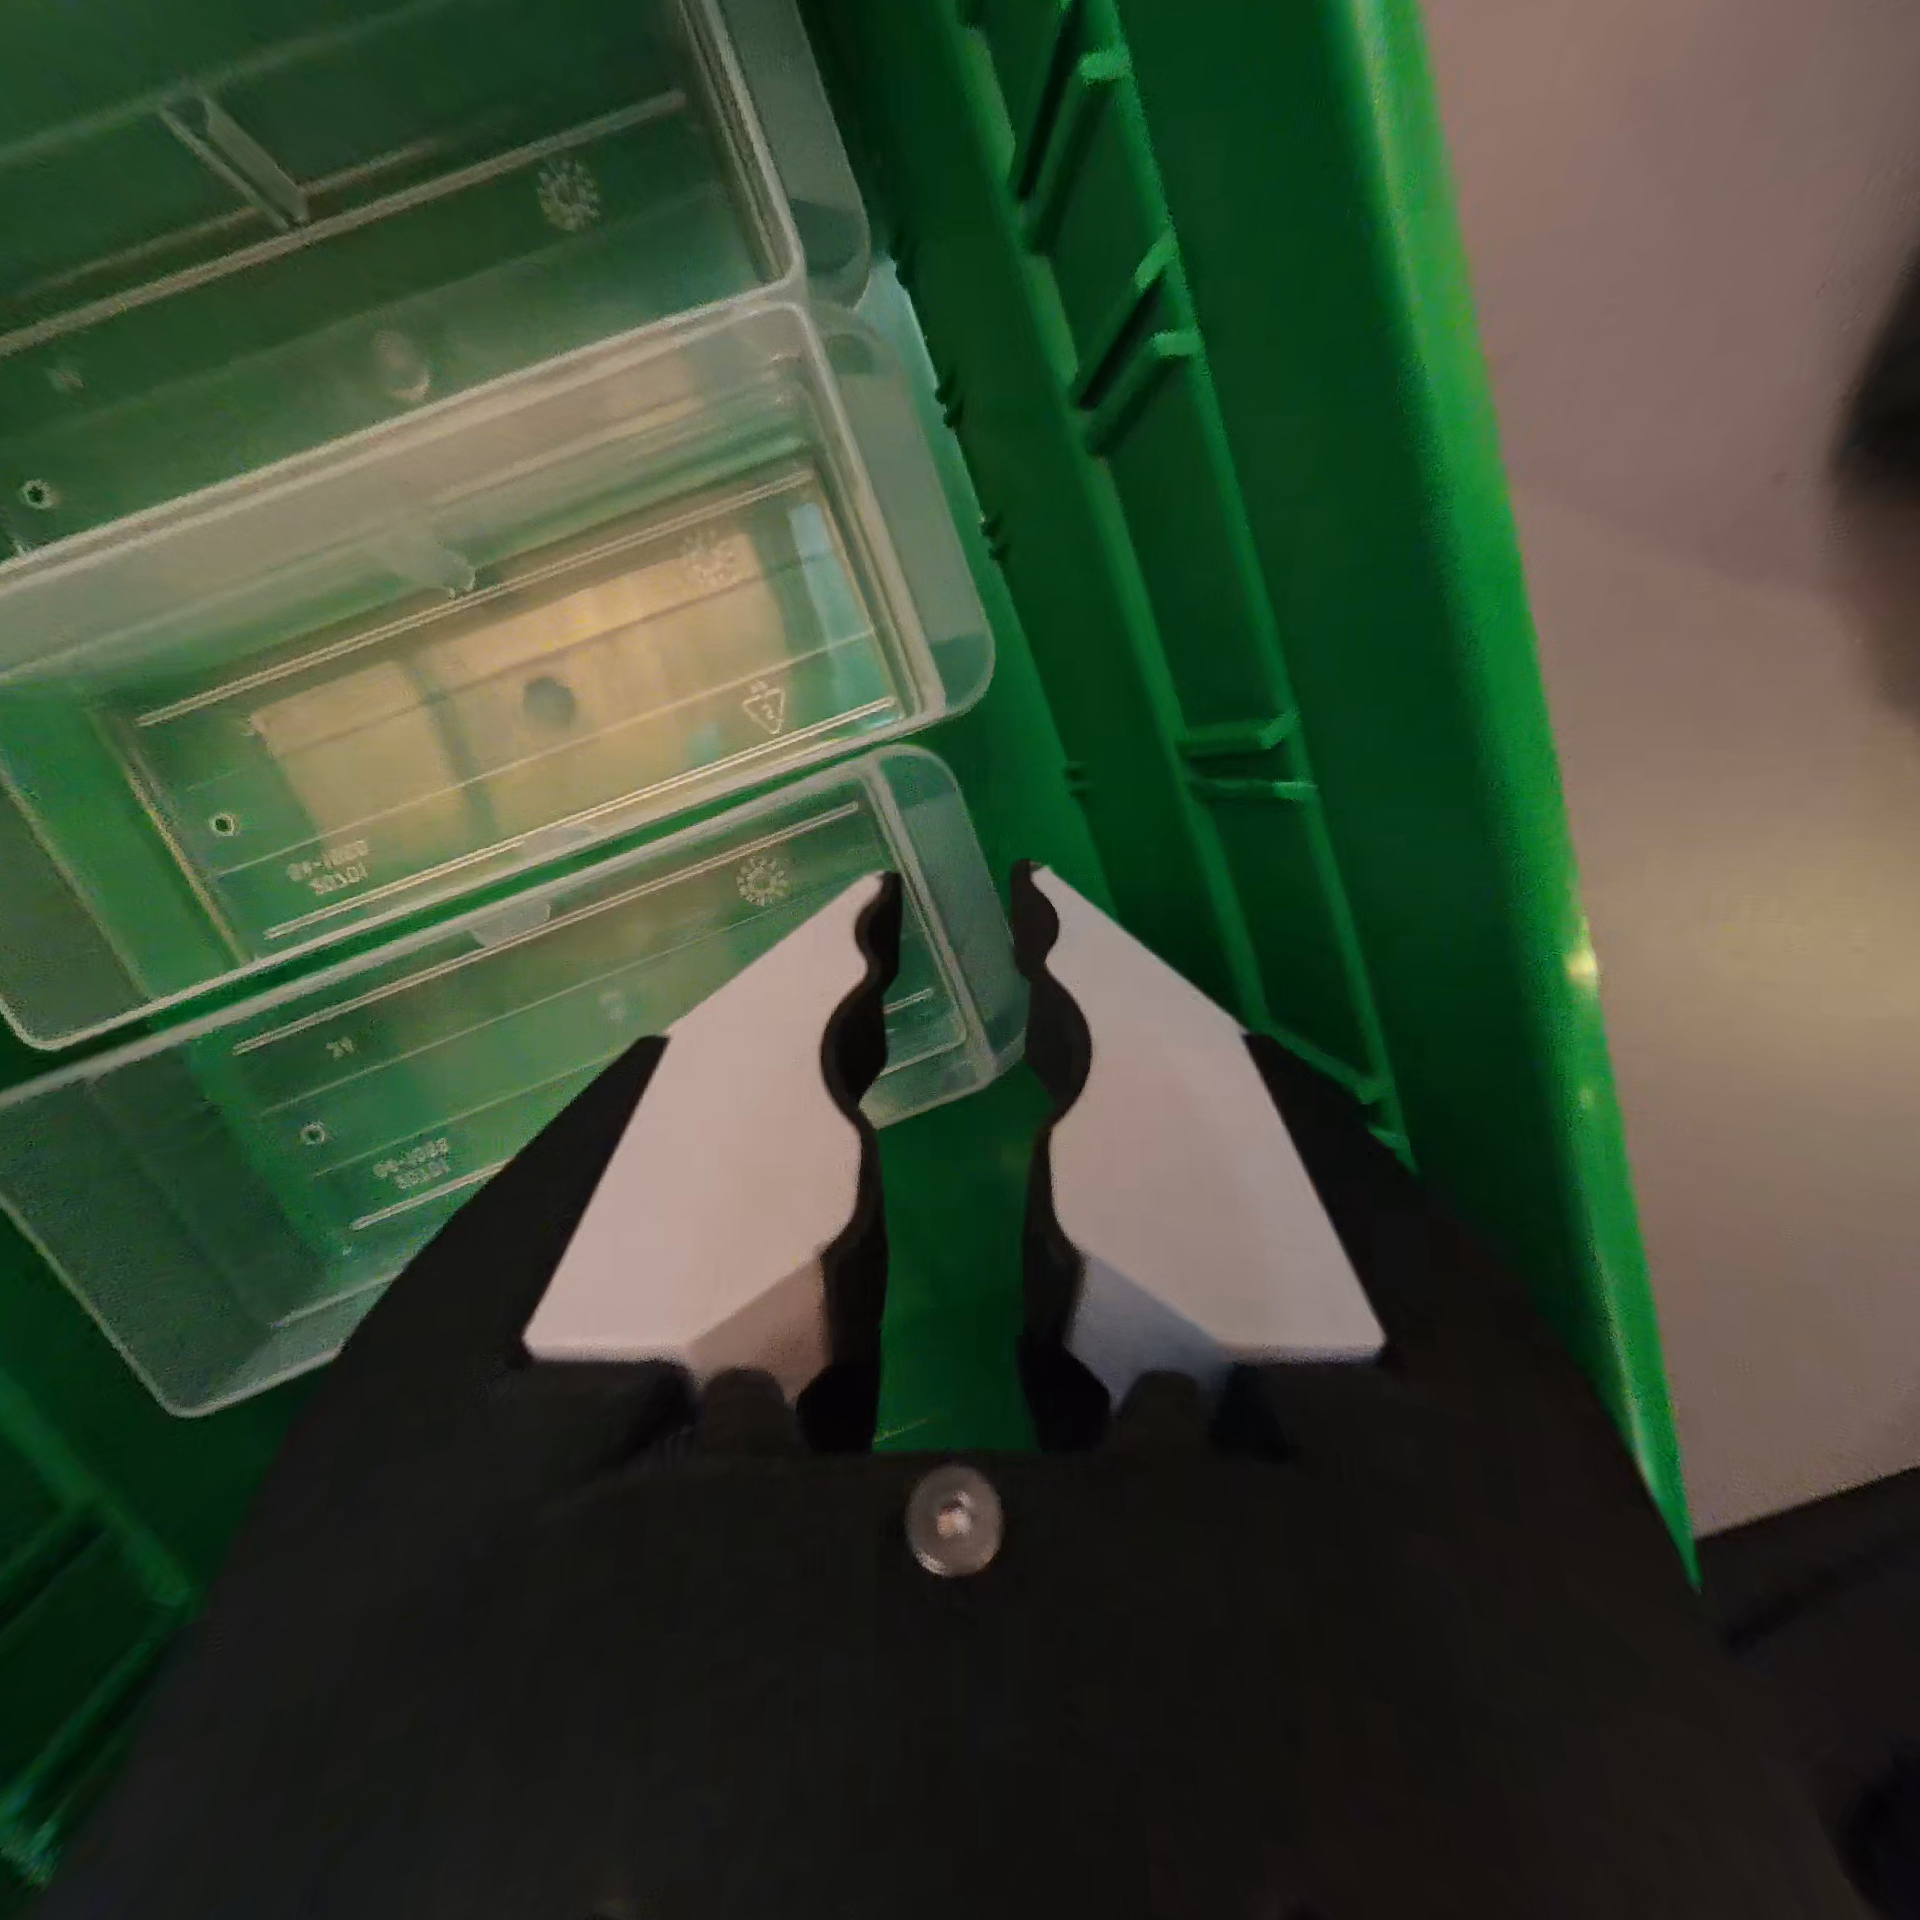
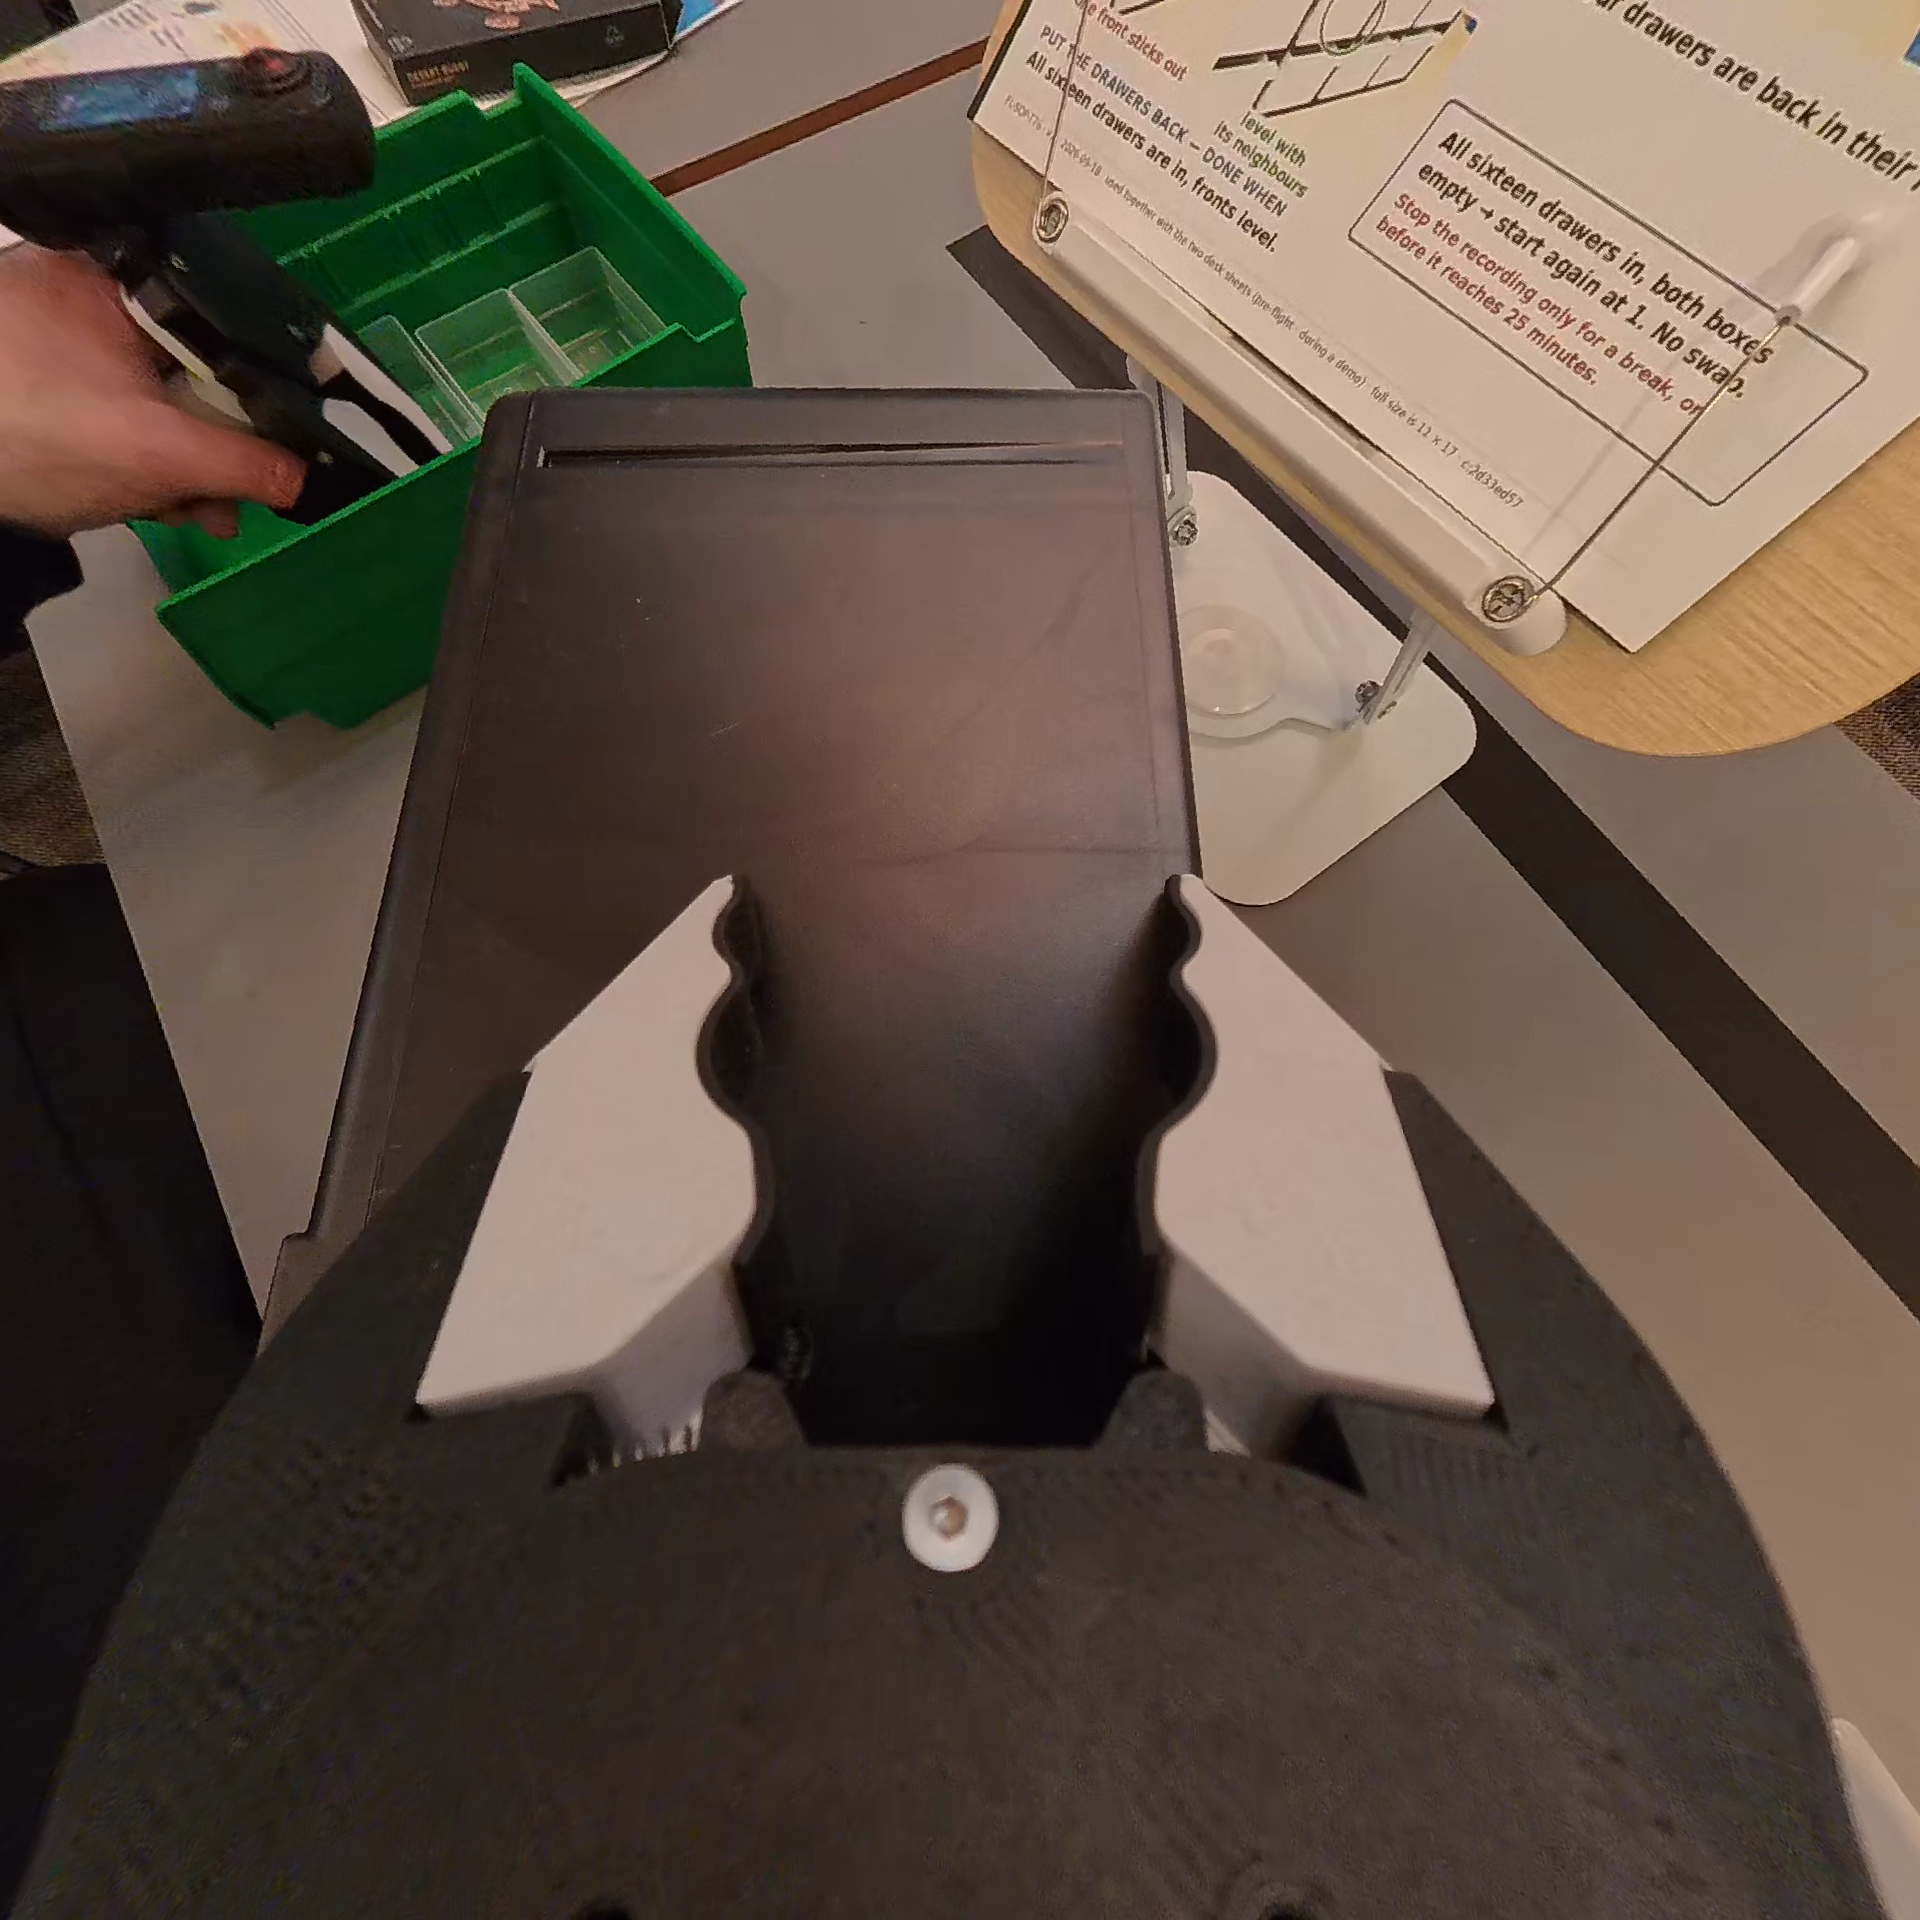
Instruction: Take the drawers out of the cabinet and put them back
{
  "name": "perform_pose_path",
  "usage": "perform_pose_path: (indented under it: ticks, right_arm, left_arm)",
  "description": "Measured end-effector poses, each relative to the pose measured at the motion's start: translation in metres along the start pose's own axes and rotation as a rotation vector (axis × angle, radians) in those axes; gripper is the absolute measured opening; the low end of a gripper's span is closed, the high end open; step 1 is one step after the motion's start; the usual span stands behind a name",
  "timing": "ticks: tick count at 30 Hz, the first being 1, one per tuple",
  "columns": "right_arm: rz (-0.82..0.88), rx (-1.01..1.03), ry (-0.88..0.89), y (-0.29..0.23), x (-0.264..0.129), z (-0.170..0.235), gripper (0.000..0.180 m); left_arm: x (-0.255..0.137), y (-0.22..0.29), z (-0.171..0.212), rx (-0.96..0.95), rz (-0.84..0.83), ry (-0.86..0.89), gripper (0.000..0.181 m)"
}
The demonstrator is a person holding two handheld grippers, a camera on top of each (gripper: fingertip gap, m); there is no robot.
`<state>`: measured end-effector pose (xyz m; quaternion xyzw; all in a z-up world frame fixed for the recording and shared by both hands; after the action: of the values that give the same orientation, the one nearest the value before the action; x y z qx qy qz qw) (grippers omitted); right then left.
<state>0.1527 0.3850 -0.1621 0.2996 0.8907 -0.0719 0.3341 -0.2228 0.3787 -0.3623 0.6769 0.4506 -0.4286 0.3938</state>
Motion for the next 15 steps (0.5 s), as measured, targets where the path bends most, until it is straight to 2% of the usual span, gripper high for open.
perform_pose_path:
  ticks: [6, 15]
  right_arm:
    - [0.000, 0.001, 0.001, 0.000, 0.000, 0.000, 0.077]
    - [0.000, 0.001, 0.000, 0.000, 0.000, 0.000, 0.077]
  left_arm:
    - [-0.019, 0.002, 0.007, 0.102, -0.001, -0.012, 0.015]
    - [-0.094, 0.029, 0.044, 0.277, 0.061, 0.001, 0.011]
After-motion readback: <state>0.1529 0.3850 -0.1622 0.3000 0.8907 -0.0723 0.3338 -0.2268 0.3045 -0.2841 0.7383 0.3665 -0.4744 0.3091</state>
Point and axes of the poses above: each gripper's, where its closed fingertips meet, x out along the fingers, z out of its underside, y = z × x across the jaws, the point moved 2 cm from there along -x, back along the fingers, and after that the axes turned 7 degrees about -x, right-handed, at the moved point
